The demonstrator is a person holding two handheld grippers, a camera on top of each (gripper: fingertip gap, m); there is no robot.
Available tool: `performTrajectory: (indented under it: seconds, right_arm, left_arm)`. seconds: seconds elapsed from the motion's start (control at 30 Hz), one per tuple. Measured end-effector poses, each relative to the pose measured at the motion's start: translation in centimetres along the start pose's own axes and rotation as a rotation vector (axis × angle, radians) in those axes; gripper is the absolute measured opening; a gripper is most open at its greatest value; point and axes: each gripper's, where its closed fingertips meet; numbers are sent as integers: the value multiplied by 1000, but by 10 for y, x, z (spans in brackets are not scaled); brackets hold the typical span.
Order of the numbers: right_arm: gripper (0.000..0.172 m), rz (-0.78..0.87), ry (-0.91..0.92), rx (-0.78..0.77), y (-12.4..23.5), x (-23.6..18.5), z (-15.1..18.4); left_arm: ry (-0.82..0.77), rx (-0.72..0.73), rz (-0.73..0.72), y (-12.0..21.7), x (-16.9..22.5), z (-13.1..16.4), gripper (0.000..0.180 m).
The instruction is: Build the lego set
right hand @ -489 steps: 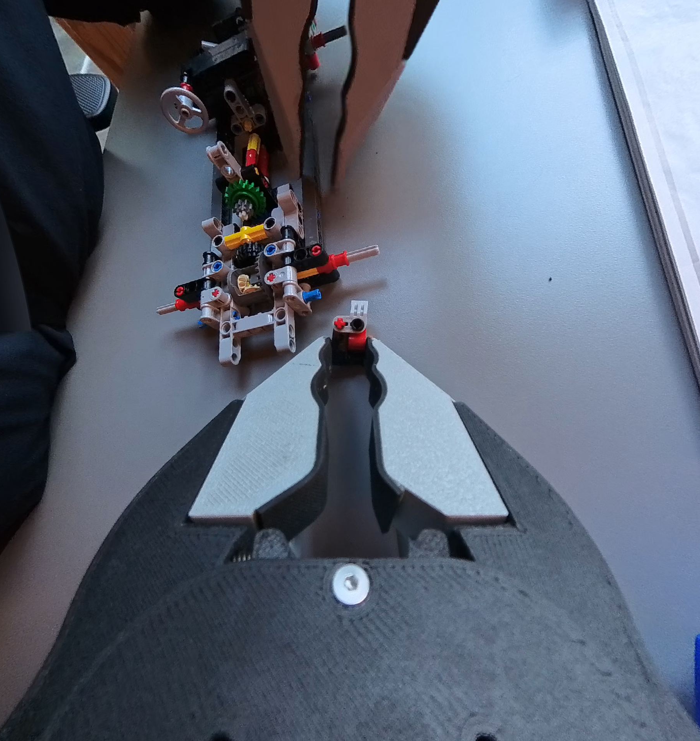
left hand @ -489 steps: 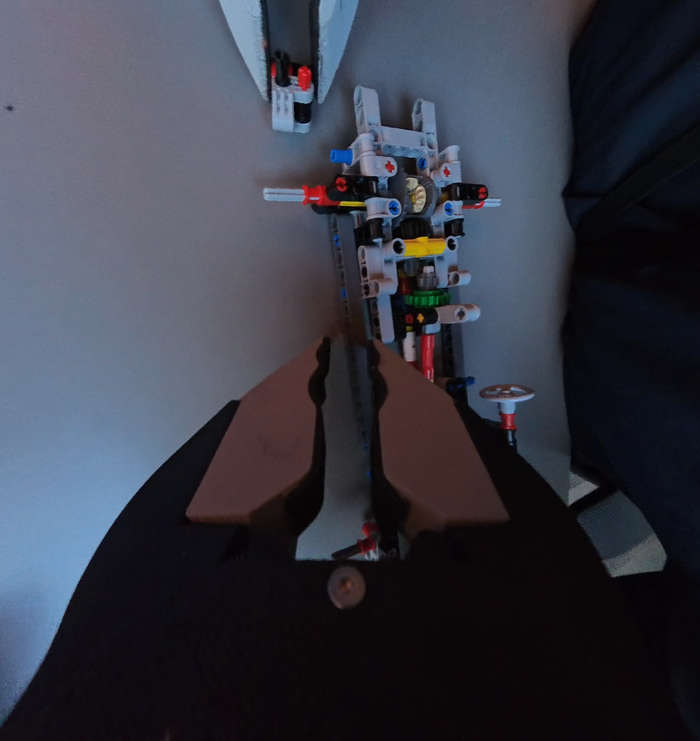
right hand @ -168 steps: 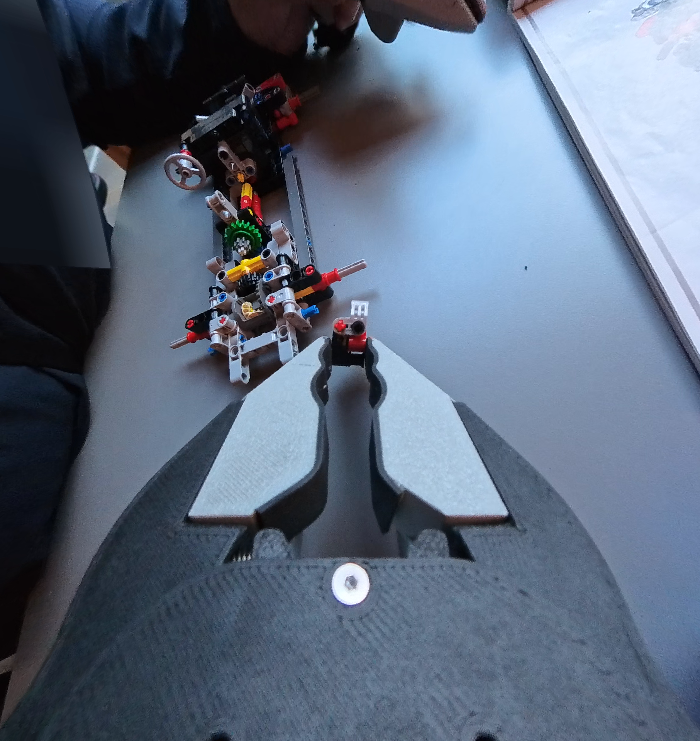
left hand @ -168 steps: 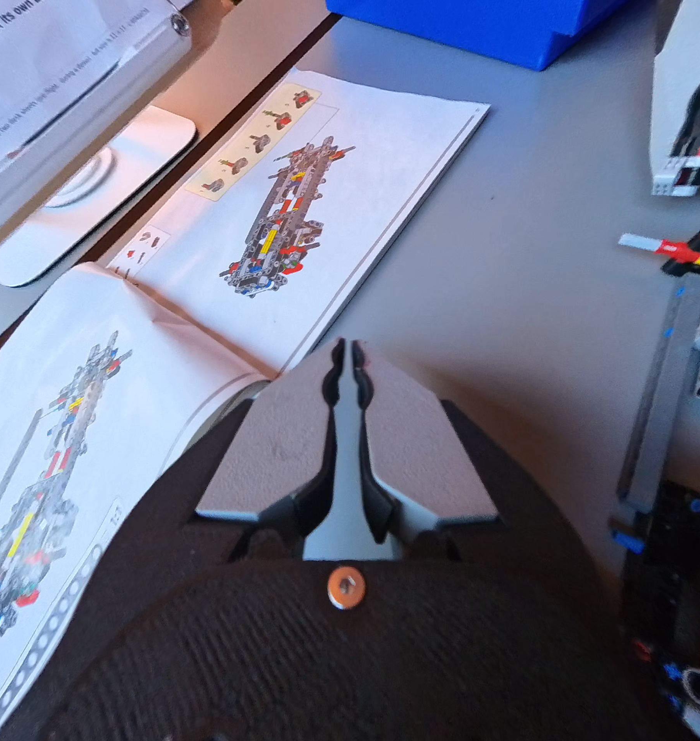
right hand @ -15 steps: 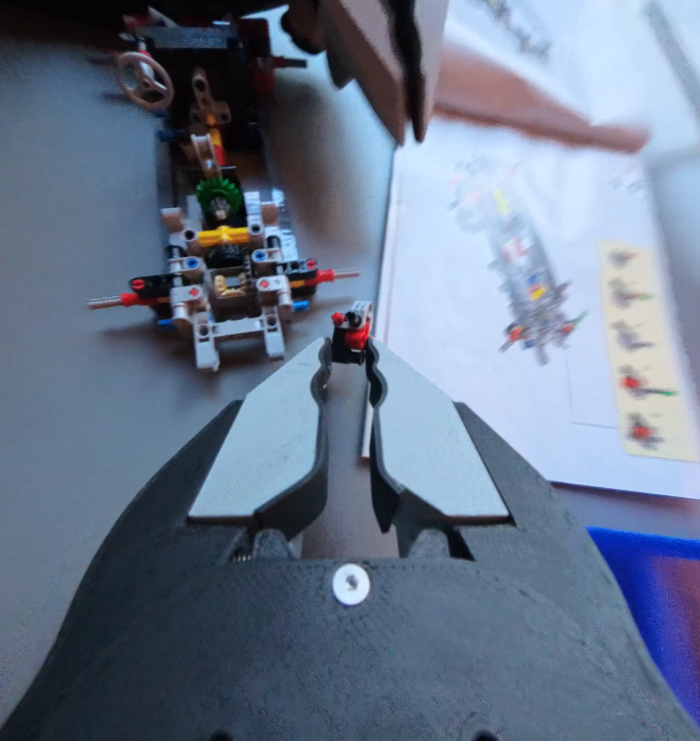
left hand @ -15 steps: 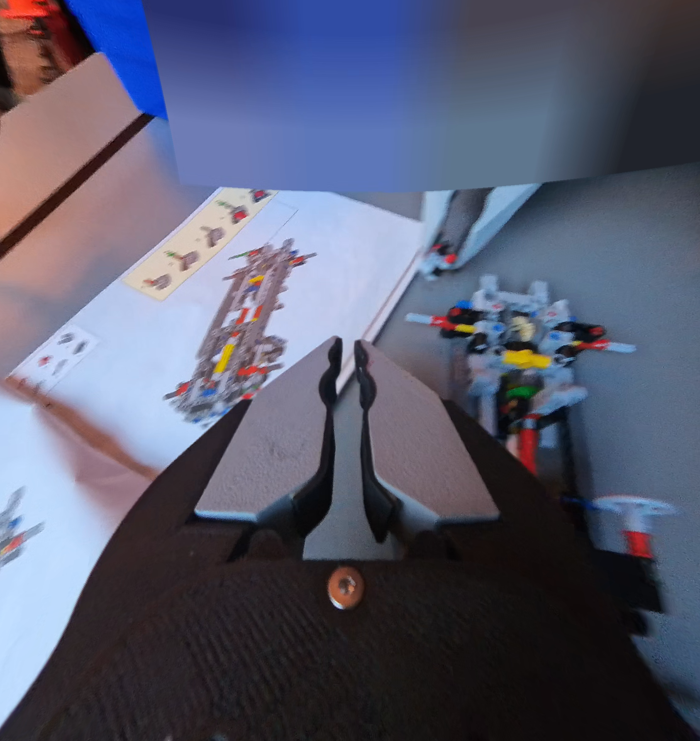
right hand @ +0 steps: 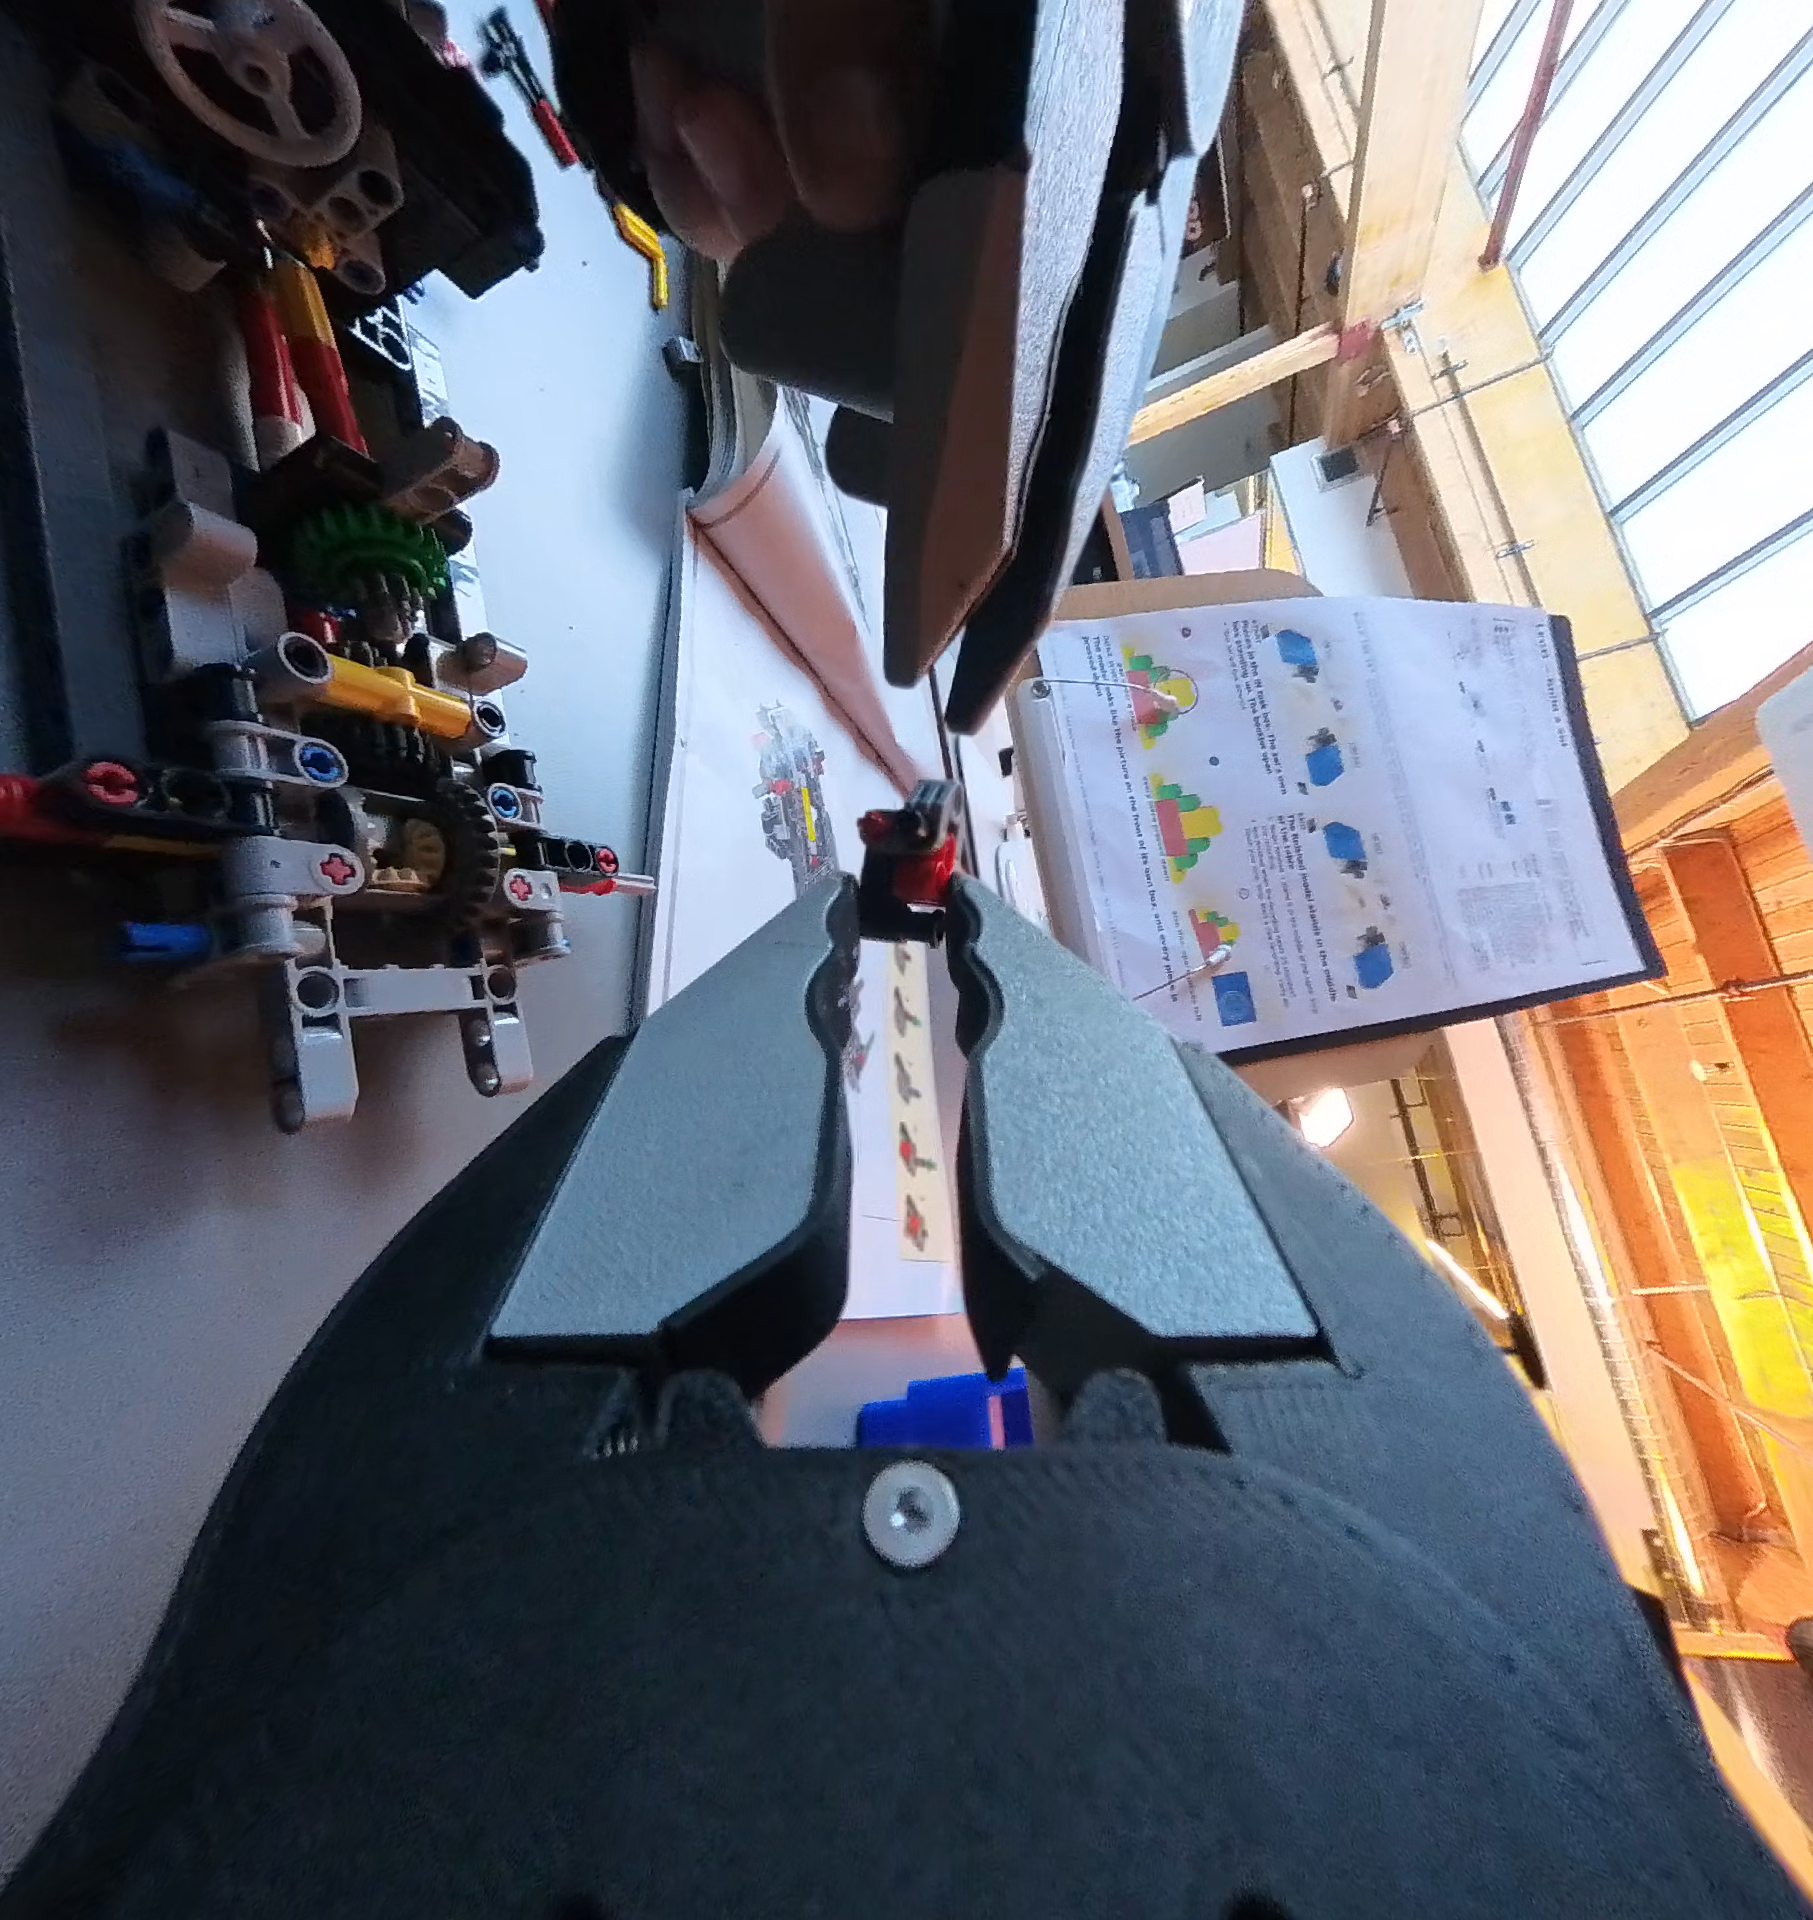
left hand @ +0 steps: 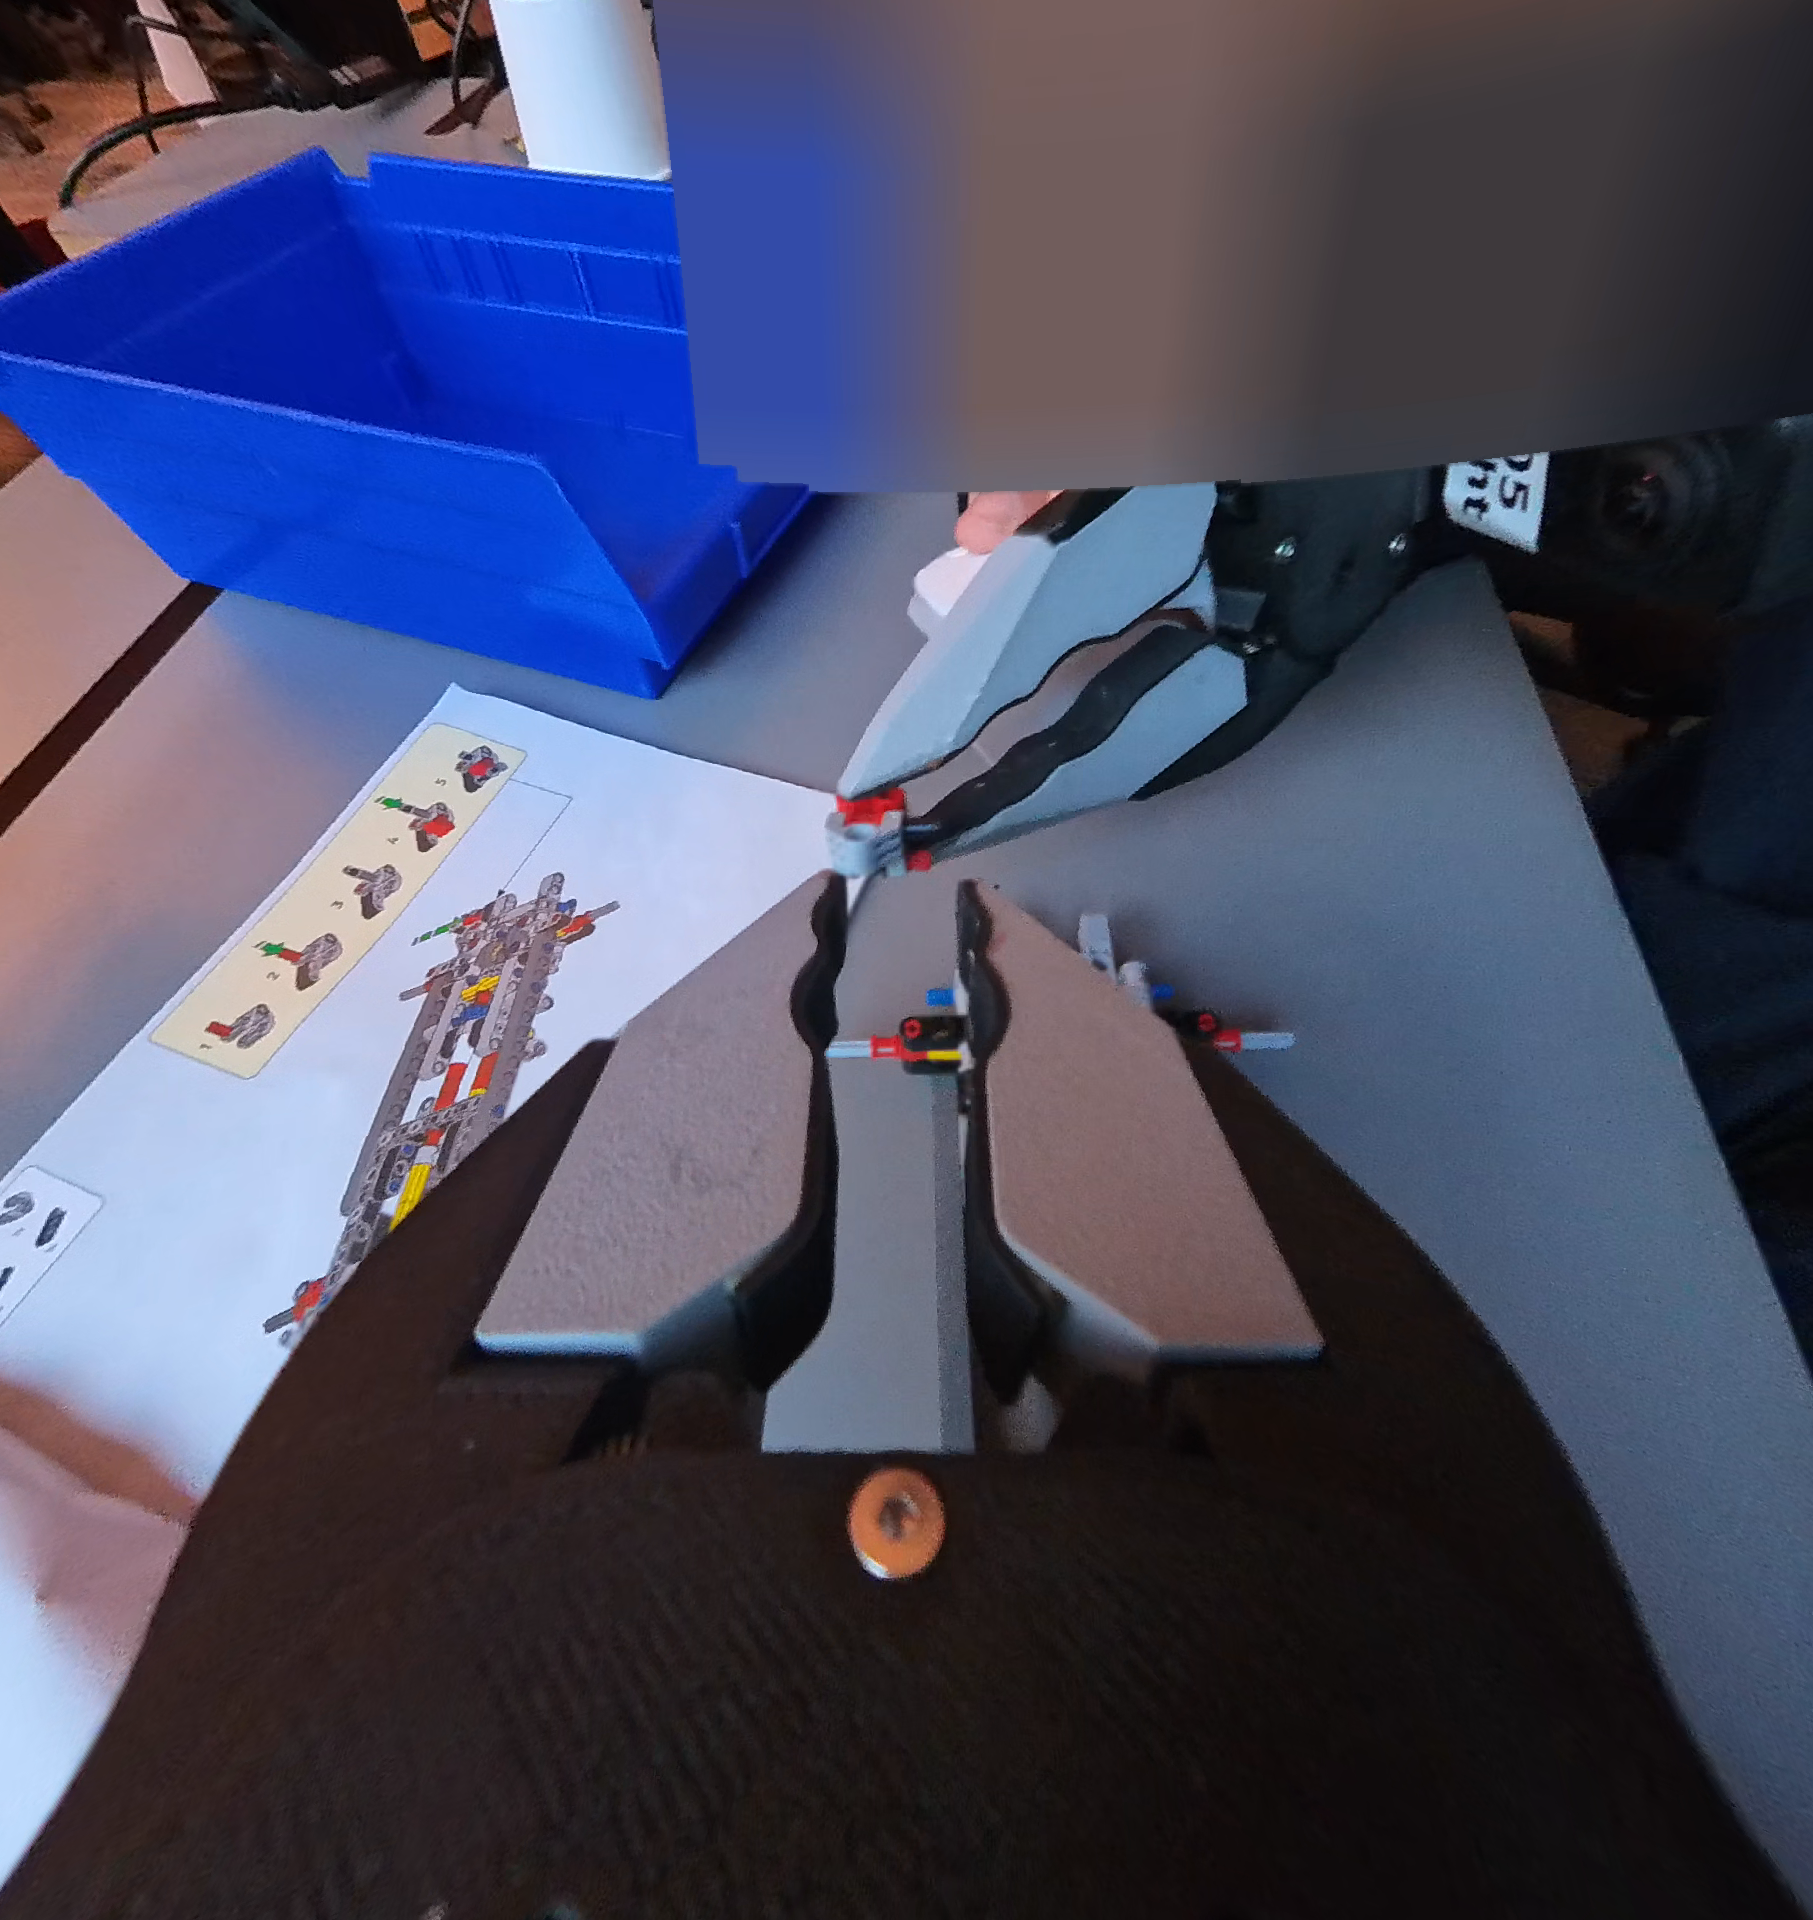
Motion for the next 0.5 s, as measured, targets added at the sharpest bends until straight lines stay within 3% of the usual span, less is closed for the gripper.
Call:
performTrajectory:
  seconds: [0.1, 0.27, 0.5]
  right_arm:
    - [13, -87, -111, -19, -2, -10, 3]
    - [14, -324, -561, -114, -9, -18, 14]
    - [13, -389, -833, -293, -15, -20, 51]
  left_arm:
    - [3, -2, -1, -5, 2, -1, 21]
    - [-81, -121, -145, 0, -14, 20, 17]
    - [3, -52, -194, 13, -25, 24, 11]
Point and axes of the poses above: each gripper's, where its closed fingertips meet, y back along the fingers, z out of its underside, x = y × z across the jaws, and after that the axes turned 14 degrees about z, right-handed
